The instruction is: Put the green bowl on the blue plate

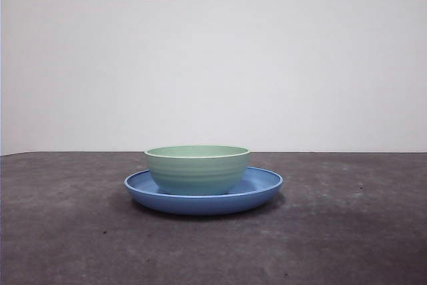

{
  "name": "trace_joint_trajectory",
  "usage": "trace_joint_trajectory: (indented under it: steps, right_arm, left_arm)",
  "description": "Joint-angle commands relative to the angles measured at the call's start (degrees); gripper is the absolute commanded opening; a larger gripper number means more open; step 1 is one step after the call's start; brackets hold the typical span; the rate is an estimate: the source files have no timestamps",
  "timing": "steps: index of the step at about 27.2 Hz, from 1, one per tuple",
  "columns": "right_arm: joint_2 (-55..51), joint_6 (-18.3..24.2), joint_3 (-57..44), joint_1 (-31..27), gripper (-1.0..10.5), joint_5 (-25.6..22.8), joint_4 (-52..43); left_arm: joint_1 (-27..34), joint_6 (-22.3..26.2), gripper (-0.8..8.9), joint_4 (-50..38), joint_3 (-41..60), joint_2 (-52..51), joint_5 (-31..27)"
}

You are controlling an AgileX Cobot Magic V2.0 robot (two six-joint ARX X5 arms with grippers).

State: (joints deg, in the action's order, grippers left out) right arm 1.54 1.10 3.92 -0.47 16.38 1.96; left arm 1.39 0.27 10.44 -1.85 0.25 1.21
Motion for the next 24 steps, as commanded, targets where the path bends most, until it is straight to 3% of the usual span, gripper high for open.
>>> trace_joint_trajectory:
  steps: [1, 12, 24]
  right_arm:
    - [-0.9, -2.1, -1.7, 0.0, 0.1, -1.7, -0.7]
    - [-1.3, -3.5, -3.3, 0.0, 0.1, -7.8, 6.4]
    - [-1.3, -4.5, -3.3, 0.0, 0.1, -8.1, 7.1]
  left_arm:
    - [0.1, -0.5, 0.08, 0.3, 1.2, -0.1, -0.2]
    - [0.1, -0.5, 0.07, 0.3, 1.2, -0.1, -0.2]
    - [0.1, -0.5, 0.07, 0.3, 1.2, -0.1, -0.2]
